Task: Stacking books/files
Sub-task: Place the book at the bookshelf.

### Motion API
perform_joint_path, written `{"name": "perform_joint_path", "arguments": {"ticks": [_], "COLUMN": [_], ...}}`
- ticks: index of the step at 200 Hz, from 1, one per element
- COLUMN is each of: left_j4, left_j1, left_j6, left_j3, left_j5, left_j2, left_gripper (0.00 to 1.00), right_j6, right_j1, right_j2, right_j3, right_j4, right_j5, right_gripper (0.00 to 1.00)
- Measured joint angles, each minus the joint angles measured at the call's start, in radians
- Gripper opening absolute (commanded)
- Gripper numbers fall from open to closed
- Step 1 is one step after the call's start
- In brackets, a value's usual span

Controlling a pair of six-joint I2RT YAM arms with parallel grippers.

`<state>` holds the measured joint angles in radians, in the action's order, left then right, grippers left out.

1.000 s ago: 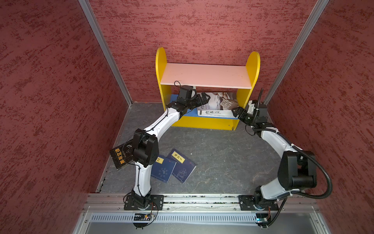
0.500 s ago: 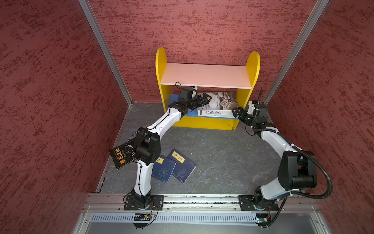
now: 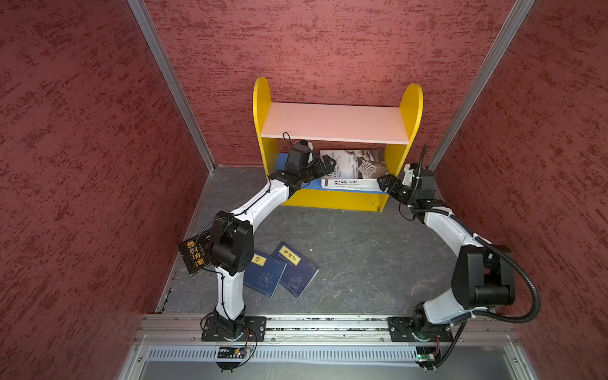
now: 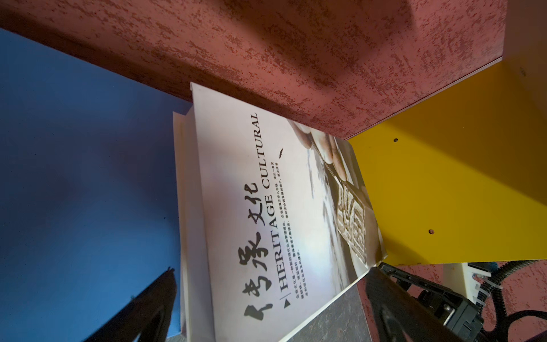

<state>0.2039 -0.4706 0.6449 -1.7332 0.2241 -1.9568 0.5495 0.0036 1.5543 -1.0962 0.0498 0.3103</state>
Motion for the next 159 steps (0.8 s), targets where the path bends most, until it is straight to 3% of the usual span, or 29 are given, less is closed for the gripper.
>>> {"name": "perform_joint_path", "arguments": {"ticks": [159], "left_j4": [0.005], "left_j1": [0.037], "left_j6": [-0.010], "left_j3": [-0.184], "left_j5": [0.200], "left_j2": [-0.153], "left_gripper": [0.95], "right_j6": [-0.006], "right_j1": [0.000], "right_j2": [-0.017], "right_j3": [0.018], "right_j4": [0.008], "right_j5": [0.000], "right_gripper": [0.94]}}
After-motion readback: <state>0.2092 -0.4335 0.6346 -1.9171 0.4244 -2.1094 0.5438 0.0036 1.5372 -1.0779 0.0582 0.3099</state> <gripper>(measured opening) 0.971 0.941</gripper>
